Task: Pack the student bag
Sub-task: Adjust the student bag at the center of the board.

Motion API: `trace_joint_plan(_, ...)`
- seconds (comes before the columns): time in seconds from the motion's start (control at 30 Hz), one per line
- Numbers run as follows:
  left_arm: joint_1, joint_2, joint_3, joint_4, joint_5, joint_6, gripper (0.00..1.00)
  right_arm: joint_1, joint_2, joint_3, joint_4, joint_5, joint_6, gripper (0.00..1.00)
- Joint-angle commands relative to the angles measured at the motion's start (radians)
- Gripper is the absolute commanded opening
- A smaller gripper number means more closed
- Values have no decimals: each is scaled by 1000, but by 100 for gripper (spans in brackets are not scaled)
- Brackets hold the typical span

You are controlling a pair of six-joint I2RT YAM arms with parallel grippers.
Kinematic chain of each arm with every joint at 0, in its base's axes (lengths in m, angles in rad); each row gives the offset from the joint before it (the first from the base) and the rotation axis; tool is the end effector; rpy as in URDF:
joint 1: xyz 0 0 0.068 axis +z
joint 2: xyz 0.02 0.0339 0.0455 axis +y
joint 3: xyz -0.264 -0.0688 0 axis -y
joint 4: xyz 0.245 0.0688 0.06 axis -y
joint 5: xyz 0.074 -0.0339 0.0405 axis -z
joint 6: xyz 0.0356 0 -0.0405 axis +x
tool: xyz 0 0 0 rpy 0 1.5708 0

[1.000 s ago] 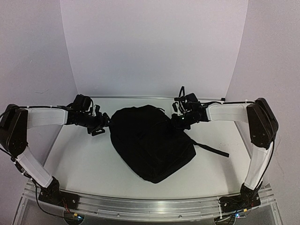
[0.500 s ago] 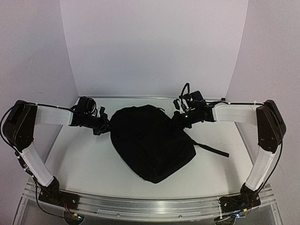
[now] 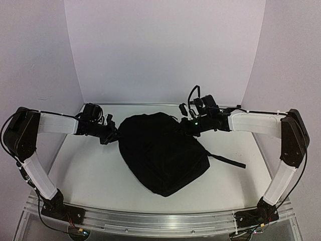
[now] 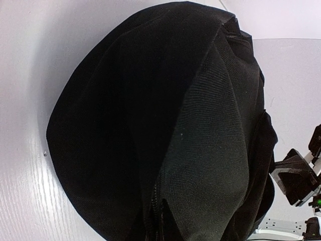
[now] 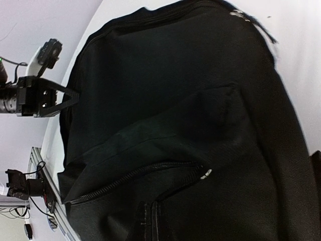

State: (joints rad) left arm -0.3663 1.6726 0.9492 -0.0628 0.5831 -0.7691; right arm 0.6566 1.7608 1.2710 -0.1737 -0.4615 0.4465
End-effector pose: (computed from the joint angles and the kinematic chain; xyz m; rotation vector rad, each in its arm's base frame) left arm 0.3137 -0.1413 0.1855 -0.1976 2.5320 -1.1984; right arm 0.3053 0.2553 0.2452 -0.5197 2.3339 1.0822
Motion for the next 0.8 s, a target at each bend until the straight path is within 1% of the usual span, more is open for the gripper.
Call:
trace_joint_plan(0.0,0,0,69,87,29,-11,0,73,9,80,23,-57,13,0)
trace_joint_plan(0.27,1,13,115,71,20,16,0,155,56,133,23,-46,42,0)
trace_joint_plan(0.43,8,47,229,-14,-26,114,0,161,23,115,21,31,83,0)
trace_joint_plan(0.53,30,124,336,-31,-16,167,0,174,-7,94,17,43,102,0)
trace_joint_plan(0.63,53,224,441,0,22,200,0,197,-35,65,16,56,130,0)
trace_joint_plan(0.77,58,364,606,-3,57,313,0,227,-69,20,17,96,180,0)
